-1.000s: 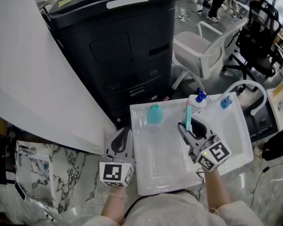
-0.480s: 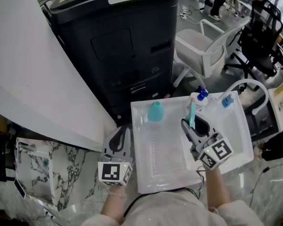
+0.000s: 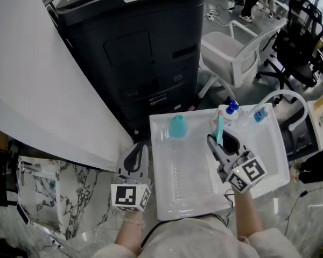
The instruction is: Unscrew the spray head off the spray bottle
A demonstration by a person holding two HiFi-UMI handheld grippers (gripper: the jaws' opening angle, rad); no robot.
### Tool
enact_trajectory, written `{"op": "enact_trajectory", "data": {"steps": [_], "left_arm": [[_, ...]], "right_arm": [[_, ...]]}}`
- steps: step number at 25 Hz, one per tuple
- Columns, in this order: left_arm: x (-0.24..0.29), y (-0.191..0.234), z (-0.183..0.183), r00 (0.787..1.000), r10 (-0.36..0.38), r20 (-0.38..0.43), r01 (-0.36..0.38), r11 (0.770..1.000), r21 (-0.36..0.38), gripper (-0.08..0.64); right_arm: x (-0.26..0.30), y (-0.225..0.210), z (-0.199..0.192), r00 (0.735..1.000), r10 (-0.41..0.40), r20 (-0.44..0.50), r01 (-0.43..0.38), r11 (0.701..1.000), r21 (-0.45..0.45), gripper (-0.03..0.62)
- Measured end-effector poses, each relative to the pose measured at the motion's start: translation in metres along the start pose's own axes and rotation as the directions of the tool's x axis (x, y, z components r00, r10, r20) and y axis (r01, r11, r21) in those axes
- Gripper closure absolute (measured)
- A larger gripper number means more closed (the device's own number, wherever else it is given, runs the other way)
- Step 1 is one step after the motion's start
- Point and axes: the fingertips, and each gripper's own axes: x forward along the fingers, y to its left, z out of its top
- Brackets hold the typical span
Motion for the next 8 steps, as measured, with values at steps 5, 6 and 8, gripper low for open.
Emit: {"op": "enact_trajectory", "data": {"steps": [5,6,8], "left_arm": [[0.0002,0.0022,-0.0024,1.000,0.004,-0.005,-0.004,1.000,0.001,0.526],[0.0004,0.0028,-0.0032,1.000,0.005,-0.005,-0.005,1.000,0.001,0.526],[0.0008,0.0038,-0.0047,1.000,0.006,-0.006,-0.006,1.000,0.001,0.526]], "right_arm": [[0.0006,-0.0007,-0.0019,1.000,0.003,-0.001,-0.003,1.000,0.009,0.436],[0.0008,-0.0009,-0.0023,1.000,0.003,-0.001,-0.003,1.000,0.009,0.436],[0.0014,-0.0012,-0.0030,1.000,0.004,-0.001,-0.004,1.000,0.010,0.436]]}}
